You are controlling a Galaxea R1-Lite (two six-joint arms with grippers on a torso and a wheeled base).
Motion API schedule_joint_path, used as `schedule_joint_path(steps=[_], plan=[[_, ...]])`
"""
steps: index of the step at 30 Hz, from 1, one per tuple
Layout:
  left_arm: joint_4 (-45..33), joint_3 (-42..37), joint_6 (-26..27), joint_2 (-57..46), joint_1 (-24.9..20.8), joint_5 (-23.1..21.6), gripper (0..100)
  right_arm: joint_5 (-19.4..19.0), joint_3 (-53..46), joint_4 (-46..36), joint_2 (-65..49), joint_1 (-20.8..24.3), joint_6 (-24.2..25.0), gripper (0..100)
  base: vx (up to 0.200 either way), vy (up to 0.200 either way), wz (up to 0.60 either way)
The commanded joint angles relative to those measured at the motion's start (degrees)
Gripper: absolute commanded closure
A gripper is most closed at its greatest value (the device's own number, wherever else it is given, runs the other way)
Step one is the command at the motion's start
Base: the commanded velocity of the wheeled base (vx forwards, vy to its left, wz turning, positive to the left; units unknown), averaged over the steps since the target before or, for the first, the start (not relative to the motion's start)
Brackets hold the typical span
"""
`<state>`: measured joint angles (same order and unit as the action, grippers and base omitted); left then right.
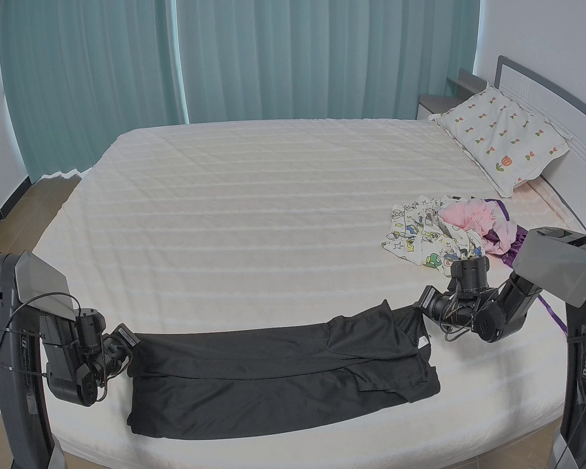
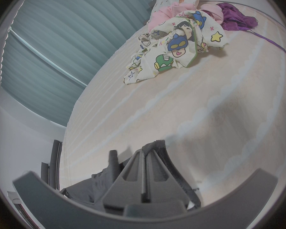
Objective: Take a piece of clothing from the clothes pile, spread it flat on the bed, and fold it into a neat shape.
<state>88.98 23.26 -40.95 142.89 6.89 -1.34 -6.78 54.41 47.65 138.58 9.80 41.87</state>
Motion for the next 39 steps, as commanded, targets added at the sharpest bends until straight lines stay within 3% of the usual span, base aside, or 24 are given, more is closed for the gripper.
schedule_joint_path(steps=[1, 17, 18, 20, 21, 25, 30, 39], plan=[[0.7, -0.1, 0.1, 0.1, 0.1, 0.0, 100, 0.0, 1.8, 0.9, 2.0, -0.5, 0.7, 100, 0.0, 0.0, 0.0], [0.7, -0.8, 2.5, 0.9, 0.0, 0.0, 100, -0.2, 2.2, 5.7, 3.7, -1.0, 1.2, 100, 0.0, 0.0, 0.0], [0.7, -0.8, 2.8, 0.9, -0.1, 0.0, 100, -0.2, 2.2, 5.8, 3.7, -1.0, 1.2, 0, 0.0, 0.0, 0.0], [0.7, -1.1, 3.5, 0.9, -0.1, -0.1, 100, -0.2, 1.8, 6.0, 3.6, -1.0, 1.2, 0, 0.0, 0.0, 0.0], [0.7, -1.2, 3.6, 0.9, -0.1, -0.1, 0, -0.2, 1.6, 6.0, 3.6, -1.0, 1.2, 0, 0.0, 0.0, 0.0], [0.7, -1.1, 3.6, 0.9, 0.0, 0.0, 0, -0.1, 1.1, 6.4, 3.4, -1.0, 1.3, 0, 0.0, 0.0, 0.0], [0.7, -1.1, 3.2, 0.0, 0.2, 0.1, 0, 0.1, -2.4, 6.7, -1.5, -2.3, 4.9, 0, 0.0, 0.0, 0.0], [0.6, -8.2, -2.1, -13.2, 1.6, -3.1, 0, 0.4, -12.9, 6.1, -11.5, -1.3, 6.2, 0, 0.0, 0.0, 0.0]])
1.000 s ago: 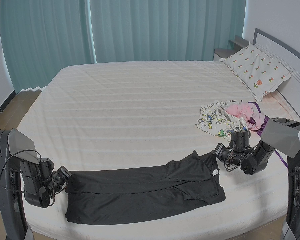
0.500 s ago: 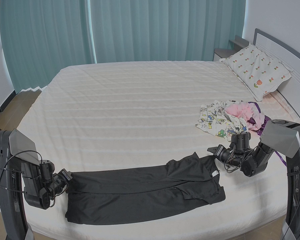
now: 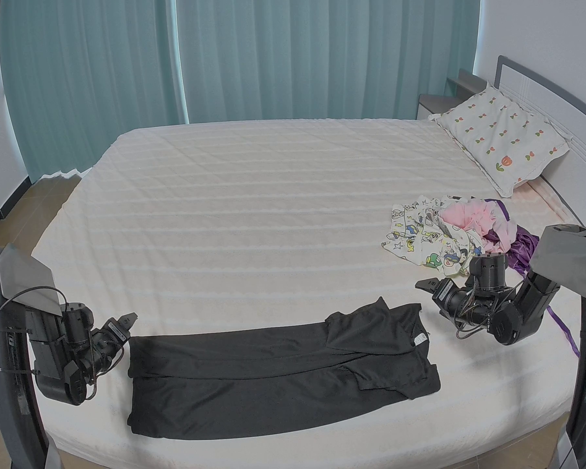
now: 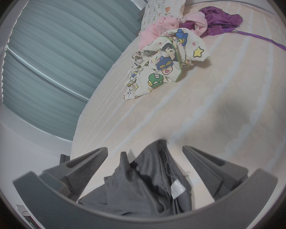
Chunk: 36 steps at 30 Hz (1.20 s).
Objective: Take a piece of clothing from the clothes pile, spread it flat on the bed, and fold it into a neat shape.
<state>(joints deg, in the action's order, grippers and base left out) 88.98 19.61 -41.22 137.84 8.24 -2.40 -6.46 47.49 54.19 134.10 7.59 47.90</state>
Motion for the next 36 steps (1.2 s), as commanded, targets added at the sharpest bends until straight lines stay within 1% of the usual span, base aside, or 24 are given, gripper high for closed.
schedule_joint_path(steps=[1, 3, 6, 8, 11, 12, 14, 16, 17, 21, 25, 31, 36], plan=[[0.6, -5.9, -1.9, -8.6, -0.2, -3.4, 0, 0.1, -7.6, 0.0, -8.0, 1.2, 0.2, 0, 0.0, 0.0, 0.0], [0.7, -7.8, -1.9, -8.8, -1.3, -4.9, 0, 0.1, -10.4, 0.0, -9.6, 1.7, 0.4, 0, 0.0, 0.0, 0.0], [0.7, -11.4, -2.1, -8.2, -2.9, -5.1, 0, 0.4, -15.2, 0.2, -9.8, 3.9, 0.6, 0, 0.0, 0.0, 0.0], [0.7, -13.7, -2.4, -7.8, -3.1, -5.5, 0, 1.1, -17.6, 1.4, -9.4, 4.9, 1.0, 0, 0.0, 0.0, 0.0], [0.7, -15.0, -3.5, -7.8, -3.4, -6.6, 0, 1.3, -20.0, 5.8, -7.7, 5.9, 2.9, 0, 0.0, 0.0, 0.0], [0.7, -15.0, -3.5, -7.8, -3.4, -6.6, 0, 1.3, -20.0, 6.0, -7.5, 5.9, 2.9, 0, -0.2, 0.0, 0.0], [0.7, -17.2, -3.3, -7.5, -4.1, -6.7, 0, 1.4, -22.7, 11.5, -6.1, 6.1, 3.0, 0, -0.2, 0.0, 0.0], [0.7, -17.8, -3.3, -7.2, -4.2, -7.0, 0, 1.4, -23.6, 13.0, -6.0, 6.1, 2.9, 0, -0.2, 0.0, 0.0], [0.7, -18.5, -3.1, -6.8, -4.2, -7.9, 0, 1.4, -24.6, 15.2, -6.0, 5.9, 2.8, 0, -0.2, 0.0, 0.0], [0.7, -18.9, -2.8, -6.4, -4.2, -8.2, 0, 1.3, -24.7, 16.0, -4.2, 5.9, 3.1, 0, -0.2, 0.0, 0.0], [0.7, -19.4, -1.0, -5.0, -4.1, -8.1, 0, 1.3, -24.7, 16.0, -3.9, 6.1, 3.2, 0, -0.2, 0.0, 0.0], [0.7, -17.6, 2.5, -2.4, -4.2, -7.3, 0, 1.4, -24.6, 16.6, -3.7, 6.2, 3.2, 0, 0.0, 0.0, 0.0], [0.7, -15.7, 3.0, -2.1, -4.5, -7.2, 0, 1.5, -24.8, 17.8, -3.7, 7.3, 3.3, 0, 0.0, 0.0, 0.0]])
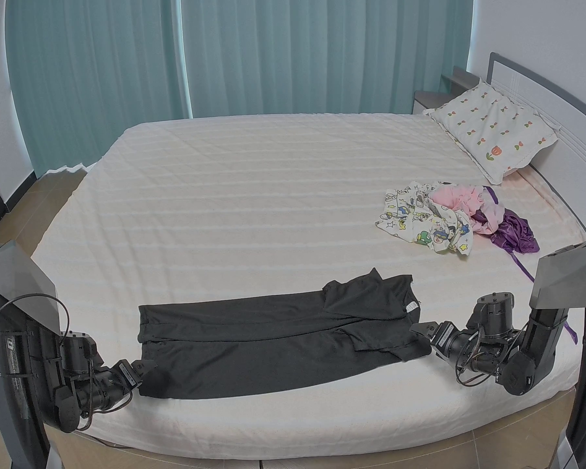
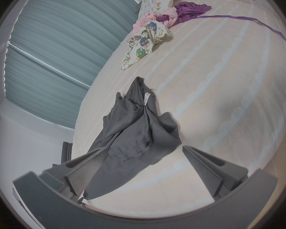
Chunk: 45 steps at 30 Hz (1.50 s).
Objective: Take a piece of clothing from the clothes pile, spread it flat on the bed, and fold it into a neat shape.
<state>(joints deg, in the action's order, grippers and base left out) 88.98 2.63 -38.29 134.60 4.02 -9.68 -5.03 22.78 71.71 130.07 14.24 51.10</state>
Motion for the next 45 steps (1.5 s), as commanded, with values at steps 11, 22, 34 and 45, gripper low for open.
schedule_joint_path(steps=[11, 22, 34, 45], plan=[[0.7, 6.3, 1.2, 5.9, -6.6, 8.8, 0, 1.4, 0.2, 0.4, 0.4, 0.9, 0.0, 0, 0.0, 0.0, 0.0], [0.8, 5.8, 3.3, 8.8, -8.0, 15.5, 100, 3.5, 0.3, 0.8, 2.3, 1.0, -0.4, 0, 0.0, 0.0, 0.0], [0.8, 3.0, -3.7, 5.9, -7.3, 14.9, 100, 5.5, 4.5, 0.8, 7.5, 1.1, -0.3, 0, 0.0, 0.0, 0.0], [0.7, 3.1, -4.3, 5.8, -6.7, 14.8, 100, 5.6, 9.2, -3.8, 8.0, 1.1, -0.3, 100, 0.0, 0.0, 0.0]])
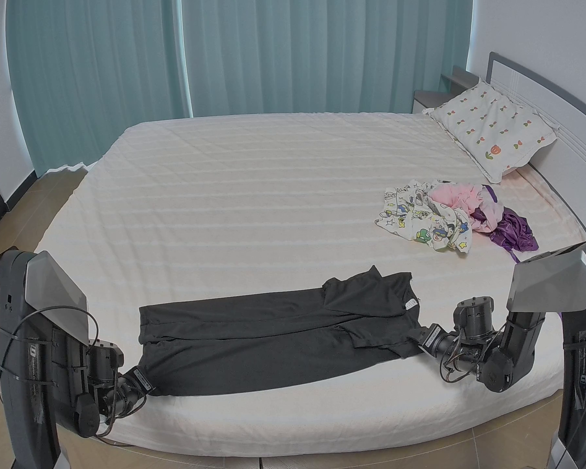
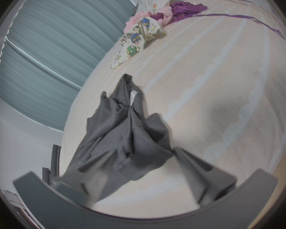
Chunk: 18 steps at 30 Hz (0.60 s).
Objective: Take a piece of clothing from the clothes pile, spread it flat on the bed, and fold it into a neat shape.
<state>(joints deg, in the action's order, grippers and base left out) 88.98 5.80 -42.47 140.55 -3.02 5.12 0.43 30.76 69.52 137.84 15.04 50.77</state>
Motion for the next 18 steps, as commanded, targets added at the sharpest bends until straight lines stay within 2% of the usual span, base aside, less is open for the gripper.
schedule_joint_path(steps=[1, 7, 18], plan=[[0.8, -0.1, -0.2, -0.2, 0.4, 0.0, 100, 0.2, 1.1, -1.5, 0.1, 0.2, 0.0, 100, 0.0, 0.0, 0.0], [0.8, -0.5, -0.2, -0.2, 1.8, -0.2, 100, 2.0, -0.7, -1.1, -1.2, 0.0, 0.2, 100, 0.0, 0.0, 0.0], [0.7, -2.6, 0.6, -0.7, 3.0, -1.2, 100, 1.9, -4.2, -1.1, -3.2, 0.2, -0.1, 100, 0.0, 0.0, 0.0]])
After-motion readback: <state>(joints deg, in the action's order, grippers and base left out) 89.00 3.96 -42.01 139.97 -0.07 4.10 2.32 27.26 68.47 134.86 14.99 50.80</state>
